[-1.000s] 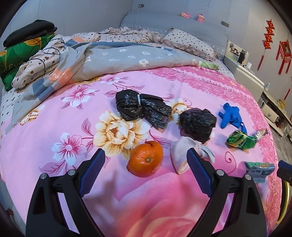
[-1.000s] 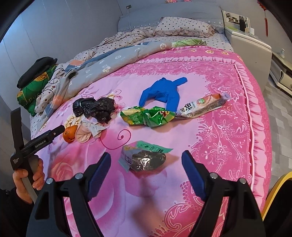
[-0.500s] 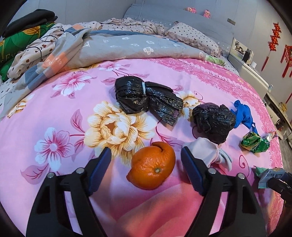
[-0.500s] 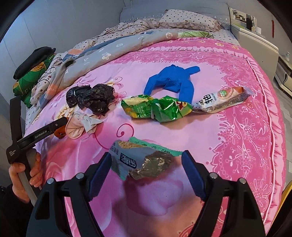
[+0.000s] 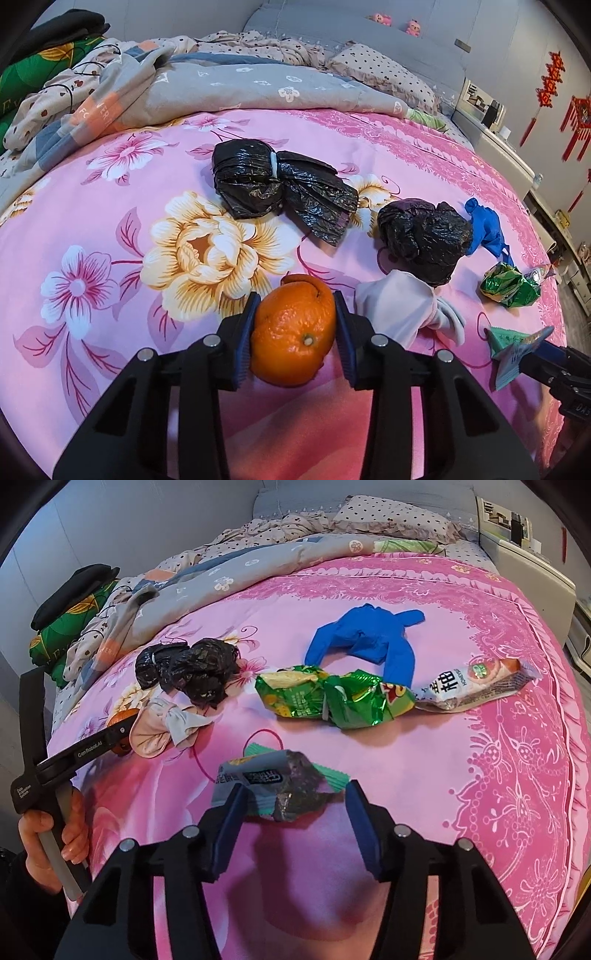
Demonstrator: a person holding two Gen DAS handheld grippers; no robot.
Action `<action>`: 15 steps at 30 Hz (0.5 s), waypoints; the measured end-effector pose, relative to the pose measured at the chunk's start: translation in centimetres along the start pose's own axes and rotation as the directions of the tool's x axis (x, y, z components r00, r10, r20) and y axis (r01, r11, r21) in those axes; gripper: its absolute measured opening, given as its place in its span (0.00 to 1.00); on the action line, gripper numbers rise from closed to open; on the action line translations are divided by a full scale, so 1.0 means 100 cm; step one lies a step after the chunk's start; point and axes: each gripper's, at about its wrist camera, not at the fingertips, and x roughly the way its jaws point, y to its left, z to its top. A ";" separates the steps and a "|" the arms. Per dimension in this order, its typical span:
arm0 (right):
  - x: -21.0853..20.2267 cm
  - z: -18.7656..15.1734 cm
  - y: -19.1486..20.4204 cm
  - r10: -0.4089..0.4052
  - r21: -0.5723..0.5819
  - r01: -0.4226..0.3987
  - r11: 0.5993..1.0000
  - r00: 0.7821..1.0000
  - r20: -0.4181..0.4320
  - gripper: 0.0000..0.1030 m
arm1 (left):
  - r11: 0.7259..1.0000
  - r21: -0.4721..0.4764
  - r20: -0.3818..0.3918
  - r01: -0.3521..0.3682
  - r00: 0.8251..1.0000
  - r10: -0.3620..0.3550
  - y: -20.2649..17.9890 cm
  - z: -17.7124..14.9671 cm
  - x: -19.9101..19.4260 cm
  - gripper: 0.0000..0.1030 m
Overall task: Collect trash
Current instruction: 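Close left tool on the orange while right tool grasps the silver-green snack packet, then carry the orange and snack packet in both tools over the yellow-rimmed bin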
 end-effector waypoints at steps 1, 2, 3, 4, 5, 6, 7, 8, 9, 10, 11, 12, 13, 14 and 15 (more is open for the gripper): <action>0.003 0.000 0.001 0.004 -0.003 -0.004 1.000 1.000 -0.017 0.30 | 1.000 0.000 0.001 -0.001 1.000 0.001 0.000 0.000 0.000 0.35; 0.008 0.000 0.002 0.005 -0.005 -0.005 1.000 0.999 -0.040 0.28 | 1.000 0.000 0.003 -0.002 1.000 0.002 0.000 0.000 0.000 0.35; 0.012 -0.001 0.002 0.000 -0.002 0.000 1.000 0.999 -0.050 0.27 | 1.000 0.000 0.004 -0.001 1.000 0.001 0.000 0.000 -0.001 0.35; 0.013 -0.002 0.003 -0.003 -0.002 0.003 1.000 0.999 -0.049 0.27 | 1.000 -0.001 0.005 0.000 1.000 0.000 0.000 0.000 -0.002 0.35; 0.012 -0.002 0.003 0.003 0.000 -0.003 1.000 0.999 -0.044 0.25 | 1.000 -0.003 0.005 0.002 1.000 -0.002 0.001 0.000 -0.003 0.35; 0.010 -0.001 0.003 0.017 0.005 -0.017 1.000 0.999 -0.043 0.24 | 1.000 -0.005 0.005 0.004 1.000 -0.004 0.001 0.000 -0.004 0.35; 0.009 -0.001 0.002 0.030 0.009 -0.029 1.000 0.999 -0.042 0.22 | 1.000 -0.005 0.005 0.005 1.000 -0.005 0.001 -0.001 -0.004 0.35; 0.008 -0.001 0.002 0.029 0.009 -0.029 1.000 0.999 -0.040 0.21 | 1.000 -0.005 0.006 0.004 1.000 -0.004 0.001 -0.001 -0.004 0.35; 0.006 -0.001 0.003 0.026 0.005 -0.026 1.000 0.999 -0.039 0.19 | 1.000 -0.004 0.006 0.004 1.000 -0.004 0.001 -0.001 -0.004 0.35; 0.006 -0.001 0.004 0.025 0.000 -0.025 1.000 0.999 -0.040 0.18 | 1.000 -0.004 0.006 0.004 1.000 -0.004 0.001 -0.001 -0.004 0.35; 0.005 -0.001 0.004 0.035 0.001 -0.035 0.999 0.998 -0.042 0.18 | 1.000 -0.005 0.006 0.006 1.000 -0.006 0.001 -0.001 -0.004 0.35; 0.004 0.000 0.002 0.057 0.011 -0.057 0.998 0.997 -0.047 0.18 | 1.000 -0.007 0.006 0.007 1.000 -0.007 0.001 -0.001 -0.004 0.35; 0.002 0.001 -0.001 0.072 0.033 -0.070 0.997 0.996 -0.047 0.19 | 1.000 -0.011 0.008 0.011 1.000 -0.011 0.002 -0.001 -0.005 0.35; -0.001 0.002 -0.004 0.076 0.055 -0.074 0.996 0.996 -0.040 0.22 | 1.000 -0.015 0.009 0.014 1.000 -0.013 0.003 -0.001 -0.005 0.35; -0.005 0.004 -0.005 0.083 0.064 -0.081 0.995 0.996 -0.027 0.25 | 1.000 -0.018 0.009 0.017 1.000 -0.017 0.004 -0.001 -0.005 0.35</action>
